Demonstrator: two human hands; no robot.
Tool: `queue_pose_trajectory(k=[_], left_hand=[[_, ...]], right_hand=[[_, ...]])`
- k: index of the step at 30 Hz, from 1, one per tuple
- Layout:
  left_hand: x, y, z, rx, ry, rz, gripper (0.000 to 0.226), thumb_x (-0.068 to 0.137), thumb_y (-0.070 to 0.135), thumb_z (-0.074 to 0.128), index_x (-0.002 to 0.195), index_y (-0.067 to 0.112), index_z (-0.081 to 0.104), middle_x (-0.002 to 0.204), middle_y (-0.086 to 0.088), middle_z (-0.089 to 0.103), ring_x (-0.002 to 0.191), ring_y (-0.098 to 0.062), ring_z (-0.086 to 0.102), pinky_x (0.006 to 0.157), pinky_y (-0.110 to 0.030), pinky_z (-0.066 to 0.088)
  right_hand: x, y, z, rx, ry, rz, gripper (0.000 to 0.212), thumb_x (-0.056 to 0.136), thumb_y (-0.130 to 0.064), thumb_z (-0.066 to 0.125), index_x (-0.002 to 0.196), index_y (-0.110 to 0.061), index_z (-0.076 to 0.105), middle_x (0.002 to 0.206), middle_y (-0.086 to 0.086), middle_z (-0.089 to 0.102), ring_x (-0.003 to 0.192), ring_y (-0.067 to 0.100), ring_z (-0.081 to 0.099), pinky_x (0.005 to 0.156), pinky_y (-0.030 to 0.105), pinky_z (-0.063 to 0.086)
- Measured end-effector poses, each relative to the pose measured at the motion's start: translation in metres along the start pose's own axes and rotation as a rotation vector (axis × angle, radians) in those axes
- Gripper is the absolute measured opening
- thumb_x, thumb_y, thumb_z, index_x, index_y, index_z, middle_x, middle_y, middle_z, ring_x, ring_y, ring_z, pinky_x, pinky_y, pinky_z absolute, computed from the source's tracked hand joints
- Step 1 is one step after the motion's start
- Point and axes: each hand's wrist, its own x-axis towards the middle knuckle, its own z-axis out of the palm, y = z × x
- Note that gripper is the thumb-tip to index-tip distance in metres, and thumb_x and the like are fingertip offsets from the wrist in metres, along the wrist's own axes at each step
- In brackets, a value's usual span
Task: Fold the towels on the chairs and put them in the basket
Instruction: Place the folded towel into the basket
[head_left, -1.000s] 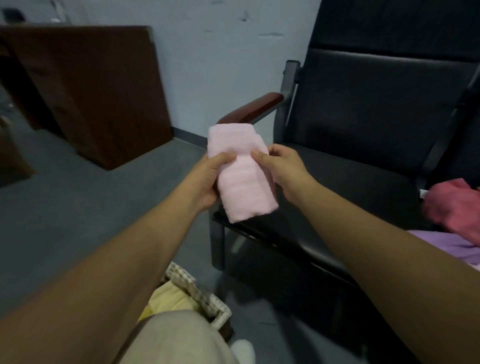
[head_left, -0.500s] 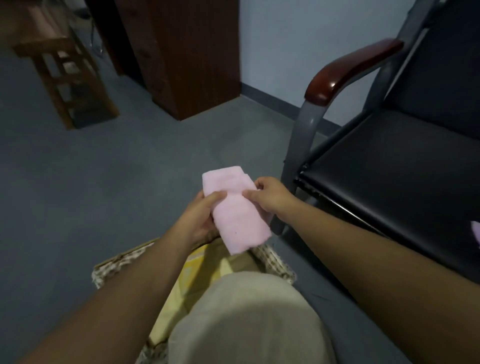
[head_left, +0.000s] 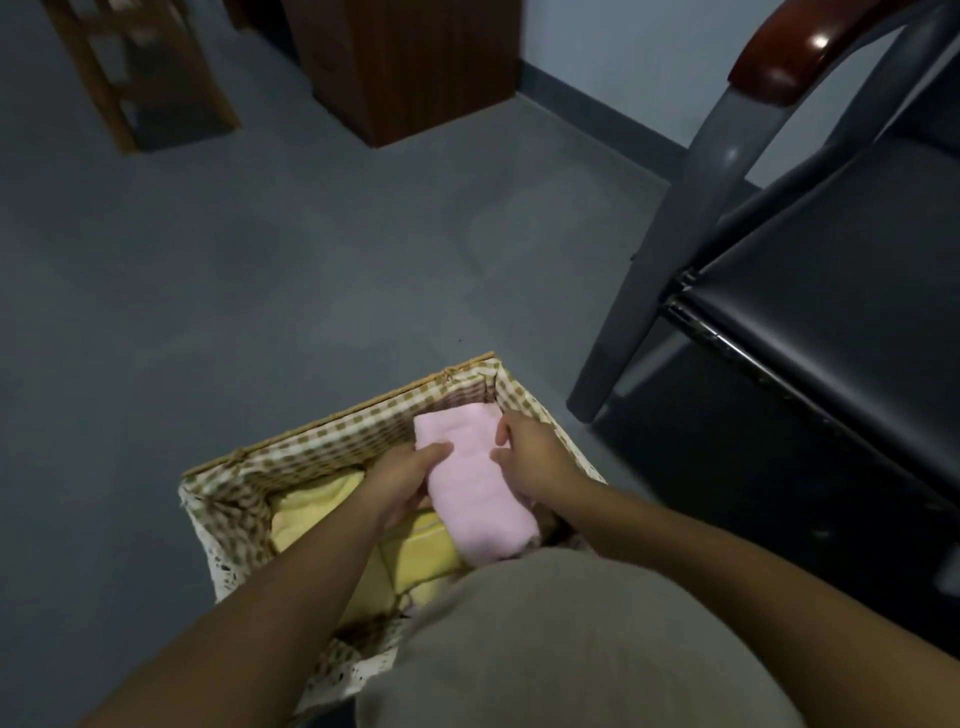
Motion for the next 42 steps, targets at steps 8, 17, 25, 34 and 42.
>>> queue_pose_trajectory(k=[8,17,25,34,42], left_hand=[[0.032,-0.027,0.013,-0.046,0.115,0.05,0.034,0.09,0.033,0.072,0.116,0.01,0.069,0.111,-0.014,0.074,0.101,-0.028,0.071,0.086,-0.047,0.06],[0.024,-0.001,0.019,0.692,0.322,0.142,0.047,0.09,0.04,0.063,0.115,0.001,0.066,0.115,-0.019,0.07,0.104,-0.035,0.064,0.081,-0.035,0.049],[-0.056,0.114,0.023,0.77,0.053,0.228,0.025,0.095,0.024,0.061,0.081,0.004,0.061,0.085,-0.017,0.065,0.067,-0.027,0.059,0.065,-0.033,0.049],[-0.202,0.245,0.177,0.92,0.007,0.871,0.027,0.096,0.035,0.055,0.098,0.009,0.061,0.097,-0.01,0.063,0.089,-0.026,0.058,0.075,-0.033,0.042],[-0.258,0.204,0.365,0.966,-0.334,1.019,0.026,0.093,0.04,0.058,0.107,0.018,0.062,0.109,-0.001,0.064,0.099,-0.021,0.061,0.083,-0.034,0.047]], right_hand=[[0.016,0.026,0.034,-0.155,-0.204,0.018,0.058,0.1,-0.02,0.05,0.152,-0.005,0.03,0.159,0.012,0.022,0.142,0.026,0.033,0.115,0.025,0.02],[0.012,0.039,0.026,-0.225,-0.226,-0.022,0.059,0.103,-0.029,0.046,0.155,-0.008,0.029,0.162,0.01,0.025,0.148,0.024,0.026,0.12,0.029,0.016],[-0.049,-0.023,-0.1,0.064,0.127,-0.088,0.028,0.097,-0.025,0.057,0.114,-0.008,0.071,0.114,0.009,0.072,0.108,0.022,0.065,0.094,0.03,0.047],[-0.185,0.003,-0.306,-0.016,0.644,0.016,0.041,0.097,-0.036,0.055,0.132,-0.014,0.061,0.131,0.004,0.063,0.121,0.023,0.058,0.094,0.027,0.042],[-0.309,0.138,-0.381,0.001,0.952,0.334,0.037,0.094,-0.026,0.056,0.126,-0.009,0.063,0.127,0.009,0.066,0.119,0.026,0.059,0.097,0.03,0.044]])
